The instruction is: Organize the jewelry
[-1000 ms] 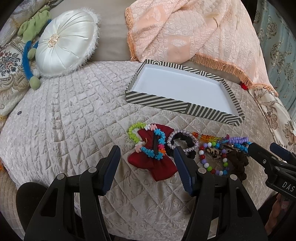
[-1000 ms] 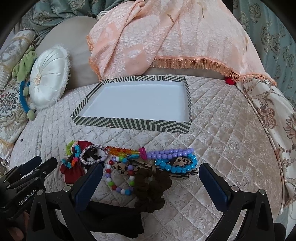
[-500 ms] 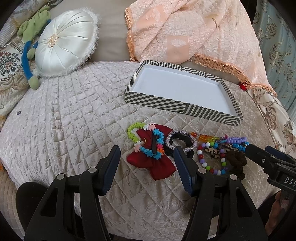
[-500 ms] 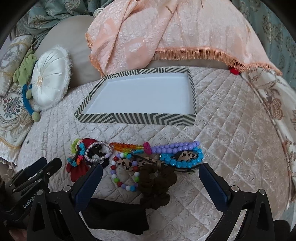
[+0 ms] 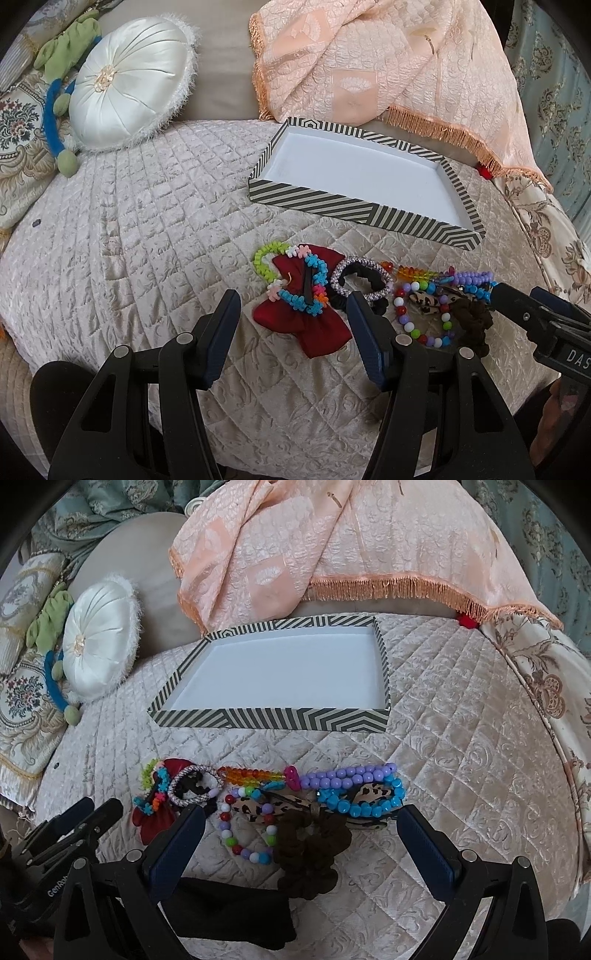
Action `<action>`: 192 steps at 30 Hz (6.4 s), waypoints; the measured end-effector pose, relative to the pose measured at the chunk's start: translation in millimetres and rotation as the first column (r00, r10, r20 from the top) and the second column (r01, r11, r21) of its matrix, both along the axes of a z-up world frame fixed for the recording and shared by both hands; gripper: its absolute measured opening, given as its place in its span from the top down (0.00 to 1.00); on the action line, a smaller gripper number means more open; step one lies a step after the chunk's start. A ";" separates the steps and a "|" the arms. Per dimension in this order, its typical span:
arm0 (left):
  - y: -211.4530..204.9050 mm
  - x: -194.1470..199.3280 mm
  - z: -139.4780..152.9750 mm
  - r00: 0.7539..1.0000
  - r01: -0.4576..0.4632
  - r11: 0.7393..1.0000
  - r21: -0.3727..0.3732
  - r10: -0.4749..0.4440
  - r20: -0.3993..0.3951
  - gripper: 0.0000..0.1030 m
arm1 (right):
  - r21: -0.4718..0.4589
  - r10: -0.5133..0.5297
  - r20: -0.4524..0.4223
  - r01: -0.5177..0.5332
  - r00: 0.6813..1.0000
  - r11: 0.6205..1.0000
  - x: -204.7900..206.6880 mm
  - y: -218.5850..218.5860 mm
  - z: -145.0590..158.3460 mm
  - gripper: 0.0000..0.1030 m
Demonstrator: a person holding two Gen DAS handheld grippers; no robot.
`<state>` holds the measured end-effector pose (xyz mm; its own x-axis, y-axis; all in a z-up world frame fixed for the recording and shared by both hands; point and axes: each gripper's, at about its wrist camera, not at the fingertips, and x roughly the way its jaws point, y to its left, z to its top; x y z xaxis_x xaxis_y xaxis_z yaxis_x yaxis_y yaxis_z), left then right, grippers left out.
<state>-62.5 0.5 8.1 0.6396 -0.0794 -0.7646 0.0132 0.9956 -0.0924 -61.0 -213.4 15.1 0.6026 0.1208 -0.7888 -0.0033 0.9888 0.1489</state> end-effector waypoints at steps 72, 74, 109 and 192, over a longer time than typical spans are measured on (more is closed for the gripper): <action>31.7 38.7 -27.2 0.977 0.055 0.978 -0.202 -0.094 -0.193 0.42 | -0.037 0.015 -0.038 -0.016 0.999 0.999 10.4 -73.1 -8.0 0.00; 40.8 48.1 -28.2 0.980 0.019 0.978 -0.208 -0.060 -0.191 0.42 | -0.035 0.018 -0.027 -0.018 0.999 0.999 10.1 -73.5 -7.1 0.00; 45.7 106.2 -28.4 0.975 0.116 0.978 -0.174 -0.146 -0.169 0.95 | 0.248 0.138 -0.244 -0.076 0.960 0.966 86.8 -91.7 -64.7 0.73; 22.2 166.0 -35.5 0.982 0.043 0.996 -0.072 -0.056 -0.180 0.71 | 0.094 0.156 -0.149 -0.143 0.976 0.985 160.1 -71.1 -50.5 0.89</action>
<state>103.5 22.7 -27.4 0.4842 -0.1632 -0.8596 0.0391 0.9855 -0.1651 99.1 -284.4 -35.4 0.4437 0.2687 -0.8549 -0.1206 0.9632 0.2402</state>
